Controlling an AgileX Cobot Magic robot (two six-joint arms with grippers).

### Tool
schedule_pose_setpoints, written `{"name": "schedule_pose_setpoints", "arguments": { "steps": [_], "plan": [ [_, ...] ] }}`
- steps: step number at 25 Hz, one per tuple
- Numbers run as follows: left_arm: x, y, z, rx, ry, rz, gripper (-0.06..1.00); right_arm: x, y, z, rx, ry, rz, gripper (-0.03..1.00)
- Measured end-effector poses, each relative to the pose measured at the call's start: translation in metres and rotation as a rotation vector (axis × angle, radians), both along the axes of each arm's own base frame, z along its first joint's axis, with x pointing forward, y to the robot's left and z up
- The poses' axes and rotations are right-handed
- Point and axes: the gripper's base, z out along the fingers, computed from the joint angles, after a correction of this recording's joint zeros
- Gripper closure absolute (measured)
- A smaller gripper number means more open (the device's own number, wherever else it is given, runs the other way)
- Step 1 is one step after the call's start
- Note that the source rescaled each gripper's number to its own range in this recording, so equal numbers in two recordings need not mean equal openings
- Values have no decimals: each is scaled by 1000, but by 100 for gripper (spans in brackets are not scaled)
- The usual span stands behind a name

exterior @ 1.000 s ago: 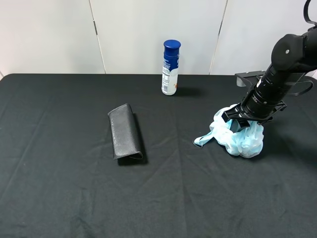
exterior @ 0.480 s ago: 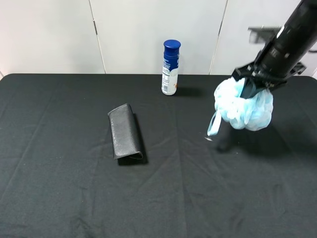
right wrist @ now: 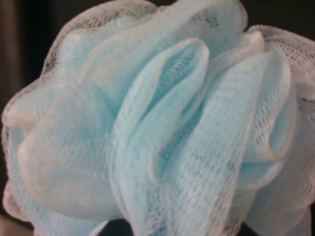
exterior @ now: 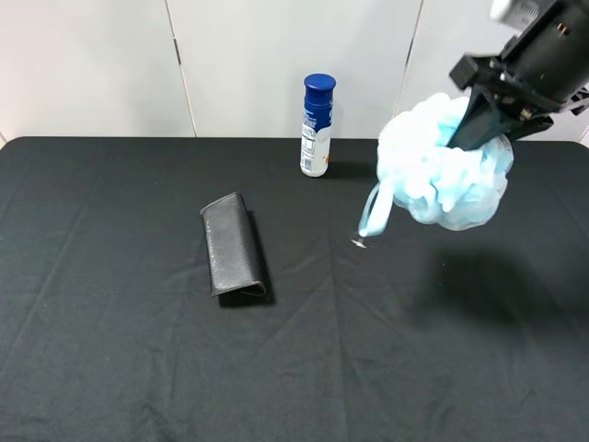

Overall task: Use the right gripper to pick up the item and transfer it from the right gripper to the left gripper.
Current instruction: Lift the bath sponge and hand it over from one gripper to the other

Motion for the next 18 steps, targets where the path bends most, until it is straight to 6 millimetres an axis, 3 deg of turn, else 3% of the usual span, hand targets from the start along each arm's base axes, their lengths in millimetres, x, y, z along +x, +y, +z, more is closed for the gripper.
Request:
{"name": "schedule_pose_setpoints", "arguments": {
  "steps": [4,9,13,18],
  "plan": [
    [5,-3,19,60,-42,-78,-5,-5,11,5,68,-4,41,91],
    [38,-18,46,67,-26,-298,-5,-19,43,6,68,-4,168,92],
    [65,-34,56,14,-81,-520,-5,-28,65,7,97,-25,222,92],
    [89,-53,56,36,-95,-746,-5,-30,75,11,178,-24,214,94]
  ]
}}
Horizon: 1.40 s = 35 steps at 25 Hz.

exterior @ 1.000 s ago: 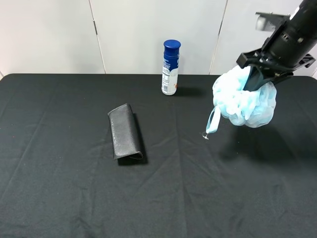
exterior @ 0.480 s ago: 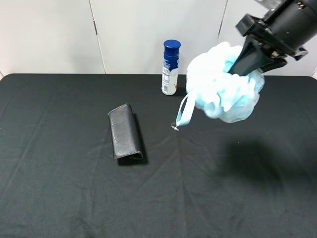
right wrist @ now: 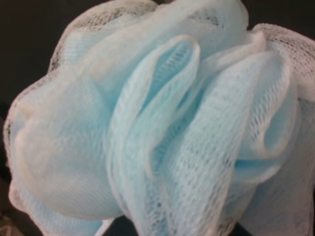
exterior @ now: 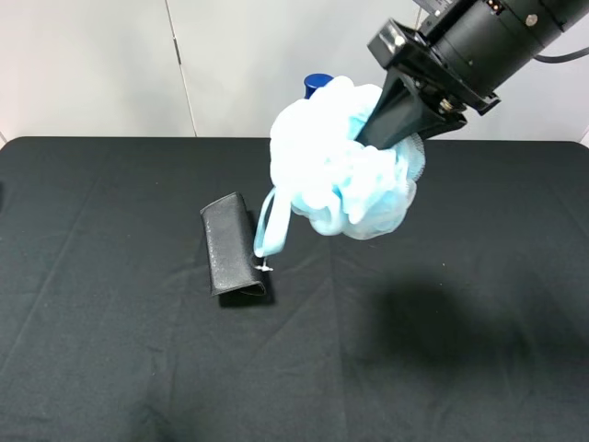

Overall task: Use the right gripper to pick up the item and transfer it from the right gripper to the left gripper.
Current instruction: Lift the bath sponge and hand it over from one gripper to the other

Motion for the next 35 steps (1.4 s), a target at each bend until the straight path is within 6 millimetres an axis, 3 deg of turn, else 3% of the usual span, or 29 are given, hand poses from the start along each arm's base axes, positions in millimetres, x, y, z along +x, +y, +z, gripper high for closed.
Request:
{"name": "schedule_pose_setpoints", "arguments": {
  "steps": [7,14,19,25,28,31,33,35],
  "plan": [
    [46,-49,-17,53,82,-202,-5,0,2,2,35,4,-11,94],
    [88,-120,-28,90,109,-323,-5,1,3,2,42,4,-14,94],
    [104,-165,-40,99,91,-369,-5,1,3,2,42,5,-15,94],
    [109,-206,-56,98,52,-406,-1,1,2,2,34,-1,-16,95],
    [114,-215,-67,106,47,-399,14,1,1,1,23,-4,-14,95],
    [117,-219,-76,113,49,-388,48,1,1,1,18,-10,-9,95],
    [118,-220,-78,116,52,-386,76,1,1,1,18,-13,-5,96],
    [118,-220,-79,117,54,-386,82,1,1,1,18,-13,-5,96]
  ]
}}
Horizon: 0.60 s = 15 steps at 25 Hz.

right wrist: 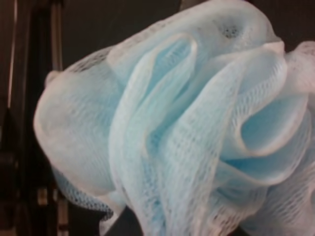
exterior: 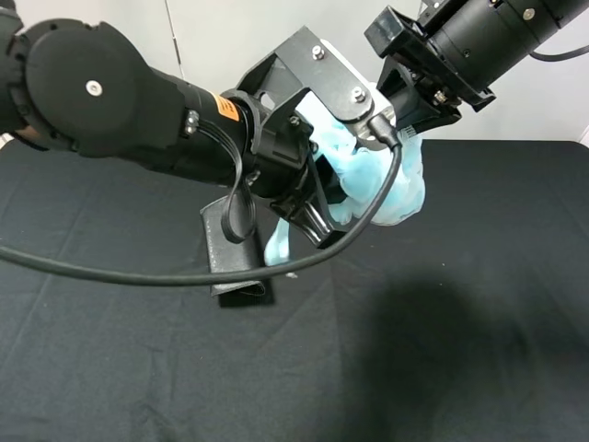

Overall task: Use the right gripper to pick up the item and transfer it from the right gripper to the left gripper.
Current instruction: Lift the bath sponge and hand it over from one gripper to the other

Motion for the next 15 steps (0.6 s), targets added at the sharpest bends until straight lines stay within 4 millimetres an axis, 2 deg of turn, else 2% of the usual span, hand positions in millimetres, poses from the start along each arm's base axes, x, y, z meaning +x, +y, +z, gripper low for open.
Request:
{"name": "schedule_pose_setpoints", "arguments": {
  "steps": [4,5,6,7,8,9,10,12,15],
  "plan": [
    [0,0,0,-1,-2,0,82,0,0,1,3,4,-3,95],
    [0,0,0,-1,-3,1,83,0,0,1,4,7,-4,87],
    [0,0,0,-1,-3,1,83,0,1,1,10,8,-6,72],
    [0,0,0,-1,-3,1,84,-1,1,2,18,13,-7,56],
    [0,0,0,-1,-2,1,84,-1,2,3,27,17,-7,34],
    [0,0,0,-1,-4,2,84,-1,2,3,31,20,-6,19],
    [1,0,0,-2,-4,2,85,-1,2,3,27,18,-3,10],
    [0,-1,0,-2,-7,0,86,-1,1,2,9,10,13,2],
    [2,1,0,-2,-9,6,86,-3,0,1,-6,22,31,-1]
  ]
}}
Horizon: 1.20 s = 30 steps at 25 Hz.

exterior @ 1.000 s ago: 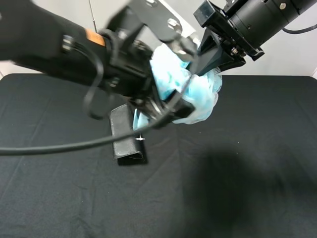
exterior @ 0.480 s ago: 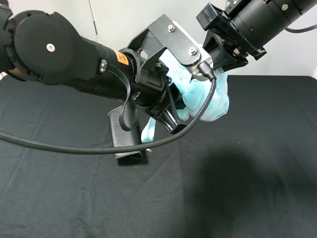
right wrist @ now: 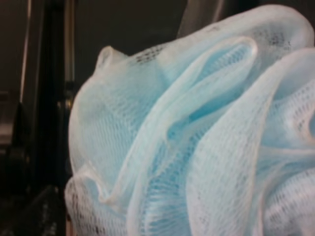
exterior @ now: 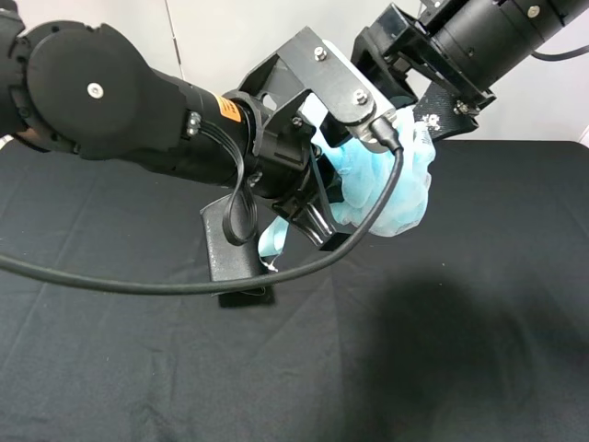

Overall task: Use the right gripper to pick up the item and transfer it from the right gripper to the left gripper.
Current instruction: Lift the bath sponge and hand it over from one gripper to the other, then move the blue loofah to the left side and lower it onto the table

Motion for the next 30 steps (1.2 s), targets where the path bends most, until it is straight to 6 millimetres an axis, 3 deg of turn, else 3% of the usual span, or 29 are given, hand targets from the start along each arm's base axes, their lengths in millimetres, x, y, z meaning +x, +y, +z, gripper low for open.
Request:
{"name": "schedule_pose_setpoints", "arguments": {
  "steps": [11,22,26,30],
  "plan": [
    [34,42,12,6,6,134,90,0,-6,-5,-86,-13,19,-3],
    [59,109,29,27,82,303,91,0,-18,-7,-219,-35,-18,-3],
    [62,134,32,46,138,355,91,-8,-35,7,-316,-118,-92,-3],
    [63,155,36,60,168,399,91,-32,-58,33,-360,-242,-181,-3]
  ]
}}
